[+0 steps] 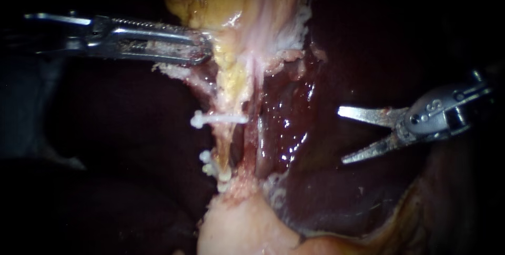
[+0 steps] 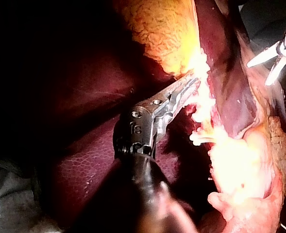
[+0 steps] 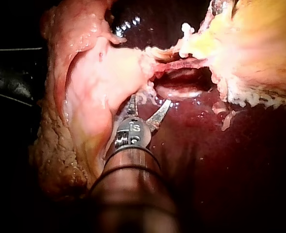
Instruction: Go to the cutting position left tube
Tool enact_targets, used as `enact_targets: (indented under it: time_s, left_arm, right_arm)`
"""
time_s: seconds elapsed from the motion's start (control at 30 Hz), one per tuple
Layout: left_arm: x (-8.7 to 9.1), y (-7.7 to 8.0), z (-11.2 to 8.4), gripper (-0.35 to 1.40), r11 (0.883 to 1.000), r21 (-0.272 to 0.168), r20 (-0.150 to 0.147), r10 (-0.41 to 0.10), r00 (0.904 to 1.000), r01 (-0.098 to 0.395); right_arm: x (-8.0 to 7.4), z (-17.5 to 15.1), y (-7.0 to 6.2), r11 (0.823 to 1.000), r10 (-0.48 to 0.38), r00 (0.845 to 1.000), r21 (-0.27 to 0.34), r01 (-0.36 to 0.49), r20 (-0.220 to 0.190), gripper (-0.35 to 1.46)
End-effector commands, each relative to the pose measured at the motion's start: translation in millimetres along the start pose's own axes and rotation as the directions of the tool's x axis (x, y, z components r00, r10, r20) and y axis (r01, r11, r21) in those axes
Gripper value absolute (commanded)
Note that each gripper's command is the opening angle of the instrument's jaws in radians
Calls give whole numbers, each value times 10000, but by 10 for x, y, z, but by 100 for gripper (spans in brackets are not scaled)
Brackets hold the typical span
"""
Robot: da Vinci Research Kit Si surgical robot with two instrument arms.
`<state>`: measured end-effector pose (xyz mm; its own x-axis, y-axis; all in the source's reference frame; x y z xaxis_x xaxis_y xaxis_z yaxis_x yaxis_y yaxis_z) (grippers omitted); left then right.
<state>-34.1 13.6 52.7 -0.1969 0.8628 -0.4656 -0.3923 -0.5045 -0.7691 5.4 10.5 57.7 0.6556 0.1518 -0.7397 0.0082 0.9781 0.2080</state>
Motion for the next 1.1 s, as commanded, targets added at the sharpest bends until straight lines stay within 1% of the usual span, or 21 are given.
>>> enact_targets:
  time_s: [0.03, 0.13, 0.17, 0.23, 0.37, 0.47, 0.5, 0.57, 0.7, 0.8, 0.87, 0.93, 1.1]
  left_arm:
    - [2, 1, -3, -35, 10000, -30, 8, 1, 10000, -1]
    - [7, 3, -17, -35, 9999, -150, 63, -30, 10000, 31]
    - [9, 4, -21, -35, 9999, -147, 62, -39, 10000, 40]
    - [15, 7, -36, -35, 9999, -83, 68, -82, 9999, 83]
    - [33, 14, -70, -35, 9998, -51, -197, -213, 9996, 212]
    - [40, 17, -84, -35, 9996, -7, -309, -272, 9992, 272]
    - [41, 18, -86, -35, 9996, 2, -344, -280, 9990, 280]
    - [41, 18, -86, -35, 9996, 5, -345, -283, 9990, 284]
    - [40, 19, -86, -35, 9996, 12, -349, -283, 9990, 283]
    - [40, 19, -86, -35, 9996, 13, -349, -282, 9990, 283]
    - [40, 19, -86, -35, 9996, 14, -350, -282, 9990, 283]
    - [40, 19, -85, -35, 9996, 17, -351, -283, 9990, 283]
    - [40, 20, -85, -35, 9996, 25, -355, -284, 9990, 285]
  right_arm:
    - [0, 0, 0, 10000, -2, 10000, 3, 2, -3, 145]
    - [0, 1, 0, 10000, 0, 10000, 53, 0, -29, 145]
    - [0, 1, 0, 10000, 2, 10000, 79, -2, -41, 145]
    - [0, 2, 0, 9999, 3, 10000, 101, -2, -53, 145]
    - [1, 2, -1, 9998, 5, 9999, 209, -2, -107, 145]
    - [3, 3, -2, 9994, 11, 9998, 341, -6, -174, 145]
    - [4, 4, -2, 9990, -41, 9997, 447, 51, -229, 145]
    - [8, 6, -3, 9980, 151, 9994, 626, -131, -311, 145]
    - [21, 16, -8, 9912, 770, 9960, 1113, -715, -454, 145]
    - [36, 30, -15, 9805, 1332, 9890, 1540, -1220, -646, 145]
    - [46, 41, -20, 9743, 1586, 9836, 1753, -1417, -861, 145]
    - [56, 53, -26, 9641, 1945, 9753, 2036, -1704, -1047, 145]
    - [71, 82, -32, 9434, 2500, 9612, 2529, -2147, -1167, 145]
